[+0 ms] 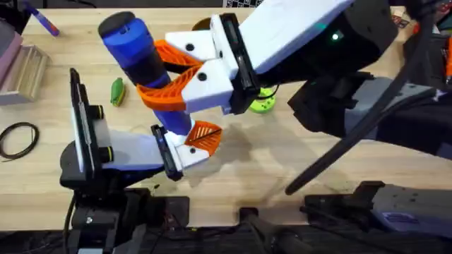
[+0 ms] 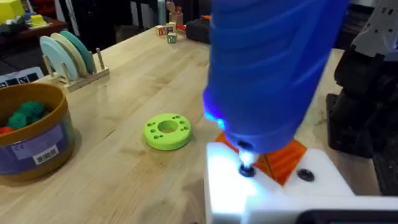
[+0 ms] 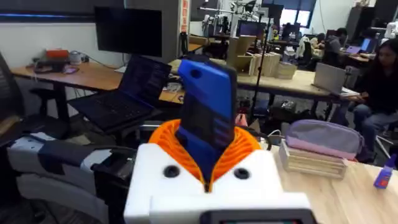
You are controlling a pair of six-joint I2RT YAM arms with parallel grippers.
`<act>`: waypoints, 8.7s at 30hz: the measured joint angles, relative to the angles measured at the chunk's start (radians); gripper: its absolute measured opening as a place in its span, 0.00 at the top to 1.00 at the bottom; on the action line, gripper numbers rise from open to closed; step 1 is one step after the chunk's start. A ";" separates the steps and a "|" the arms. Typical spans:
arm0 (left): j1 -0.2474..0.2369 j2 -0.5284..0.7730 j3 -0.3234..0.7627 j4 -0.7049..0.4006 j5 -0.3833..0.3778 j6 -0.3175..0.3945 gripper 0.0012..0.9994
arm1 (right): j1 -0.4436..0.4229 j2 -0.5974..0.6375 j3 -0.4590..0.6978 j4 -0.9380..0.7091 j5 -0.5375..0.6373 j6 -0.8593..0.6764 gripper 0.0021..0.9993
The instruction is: Pick up the gripper from the table and insert it into the empty holder that is missing its gripper. Then pick up a screw, insert it into the mounting hole, and use the screwdriver to tighten it. Finally, clean up the table by picking up the vegetable and placing it into the bucket.
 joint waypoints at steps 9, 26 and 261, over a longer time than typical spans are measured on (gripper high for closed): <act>0.000 0.000 0.000 0.000 0.000 0.000 1.00 | 0.000 0.005 0.000 0.197 -0.003 0.092 0.98; 0.000 0.000 0.000 0.000 0.000 0.000 1.00 | -0.004 0.003 0.002 0.147 0.007 0.158 0.98; 0.014 1.684 1.494 -0.967 -1.145 -0.114 0.99 | -0.619 0.021 0.488 -1.803 0.839 -0.635 0.01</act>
